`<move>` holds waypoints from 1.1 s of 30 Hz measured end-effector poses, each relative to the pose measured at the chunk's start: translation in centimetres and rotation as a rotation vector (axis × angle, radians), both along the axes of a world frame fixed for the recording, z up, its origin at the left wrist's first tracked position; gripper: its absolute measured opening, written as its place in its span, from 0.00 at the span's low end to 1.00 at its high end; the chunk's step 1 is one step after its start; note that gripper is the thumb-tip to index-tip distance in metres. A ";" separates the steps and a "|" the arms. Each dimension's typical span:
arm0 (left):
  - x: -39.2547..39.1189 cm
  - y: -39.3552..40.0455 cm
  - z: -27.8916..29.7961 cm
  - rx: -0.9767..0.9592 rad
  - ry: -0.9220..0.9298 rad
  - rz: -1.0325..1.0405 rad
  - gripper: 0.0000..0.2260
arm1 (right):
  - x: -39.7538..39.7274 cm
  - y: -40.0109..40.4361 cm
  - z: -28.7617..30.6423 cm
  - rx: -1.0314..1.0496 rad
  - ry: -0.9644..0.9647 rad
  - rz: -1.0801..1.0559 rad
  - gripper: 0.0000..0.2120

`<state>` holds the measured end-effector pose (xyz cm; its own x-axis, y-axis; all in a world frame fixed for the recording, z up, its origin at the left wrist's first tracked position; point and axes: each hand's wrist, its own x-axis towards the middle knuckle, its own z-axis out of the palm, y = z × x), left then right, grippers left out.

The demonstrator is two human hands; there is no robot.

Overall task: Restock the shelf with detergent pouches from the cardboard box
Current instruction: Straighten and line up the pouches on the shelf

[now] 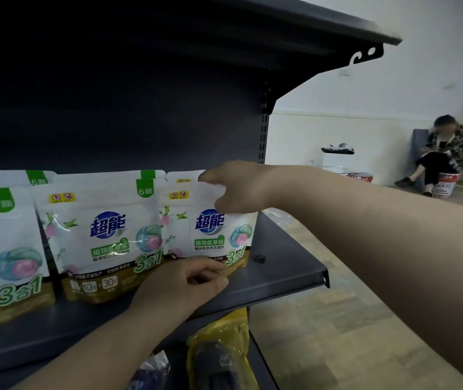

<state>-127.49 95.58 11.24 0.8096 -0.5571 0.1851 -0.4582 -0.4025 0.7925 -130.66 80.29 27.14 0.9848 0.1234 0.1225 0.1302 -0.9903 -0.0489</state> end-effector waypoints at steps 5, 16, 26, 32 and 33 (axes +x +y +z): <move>-0.1 0.3 0.0 -0.031 0.052 -0.031 0.07 | -0.1 -0.1 -0.1 0.128 -0.069 -0.006 0.19; -0.3 0.6 0.3 -0.040 0.091 -0.038 0.10 | 4.7 -2.6 1.9 0.262 -0.499 -0.128 0.10; -0.2 1.0 0.3 -0.048 0.054 -0.065 0.16 | 6.6 -0.7 1.3 0.300 -0.225 -0.156 0.08; 0.0 0.9 0.1 -0.132 0.109 -0.081 0.15 | 6.5 0.4 1.1 0.311 -0.157 -0.109 0.07; 0.2 0.9 0.1 -0.183 0.150 -0.089 0.14 | 6.4 0.4 1.2 0.309 -0.149 -0.113 0.07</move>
<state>-127.32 96.50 11.38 0.7847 -0.5959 0.1708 -0.3572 -0.2094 0.9103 -124.29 80.72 28.30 0.9587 -0.0503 0.2801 0.0490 -0.9403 -0.3367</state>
